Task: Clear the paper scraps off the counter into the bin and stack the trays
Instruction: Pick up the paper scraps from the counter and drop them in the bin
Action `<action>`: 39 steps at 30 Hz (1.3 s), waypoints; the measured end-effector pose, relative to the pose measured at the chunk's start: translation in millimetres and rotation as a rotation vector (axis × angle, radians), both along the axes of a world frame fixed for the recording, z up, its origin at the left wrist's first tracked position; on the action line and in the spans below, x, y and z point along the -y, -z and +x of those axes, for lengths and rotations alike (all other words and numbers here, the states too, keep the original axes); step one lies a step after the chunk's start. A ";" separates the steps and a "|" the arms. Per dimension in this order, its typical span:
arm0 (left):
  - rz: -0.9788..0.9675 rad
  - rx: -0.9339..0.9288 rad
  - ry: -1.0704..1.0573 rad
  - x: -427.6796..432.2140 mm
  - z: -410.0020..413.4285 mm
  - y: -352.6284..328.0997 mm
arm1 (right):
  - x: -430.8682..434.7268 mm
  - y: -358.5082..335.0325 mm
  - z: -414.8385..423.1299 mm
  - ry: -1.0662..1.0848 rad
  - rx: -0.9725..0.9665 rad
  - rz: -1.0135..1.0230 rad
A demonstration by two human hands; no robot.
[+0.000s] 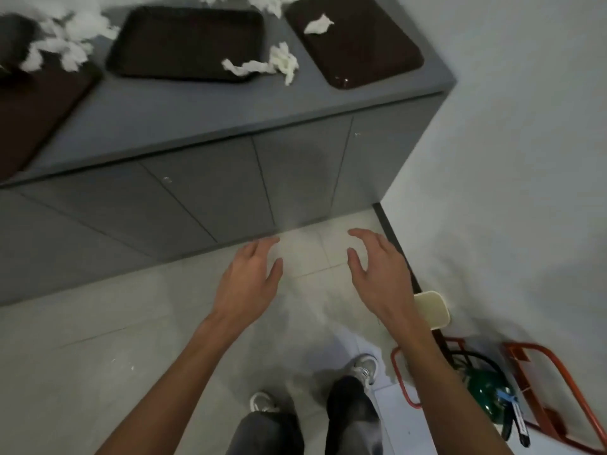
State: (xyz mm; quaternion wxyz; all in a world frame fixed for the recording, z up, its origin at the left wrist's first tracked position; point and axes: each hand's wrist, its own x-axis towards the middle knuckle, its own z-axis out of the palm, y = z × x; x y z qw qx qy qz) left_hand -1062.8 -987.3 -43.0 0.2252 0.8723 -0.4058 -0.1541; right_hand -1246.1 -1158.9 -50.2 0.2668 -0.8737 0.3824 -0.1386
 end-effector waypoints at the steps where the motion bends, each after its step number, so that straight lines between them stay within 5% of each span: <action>1: -0.024 0.001 -0.045 -27.9 12.7 -21.5 | -20.4 -22.4 16.2 -0.026 0.012 -0.004; 14: -0.318 0.118 -0.640 -313.2 146.2 -168.0 | -231.7 -172.7 245.2 -0.496 0.230 -0.026; 39: -0.312 0.101 -1.232 -545.9 442.0 -144.0 | -479.5 -164.1 707.5 -1.098 0.160 0.079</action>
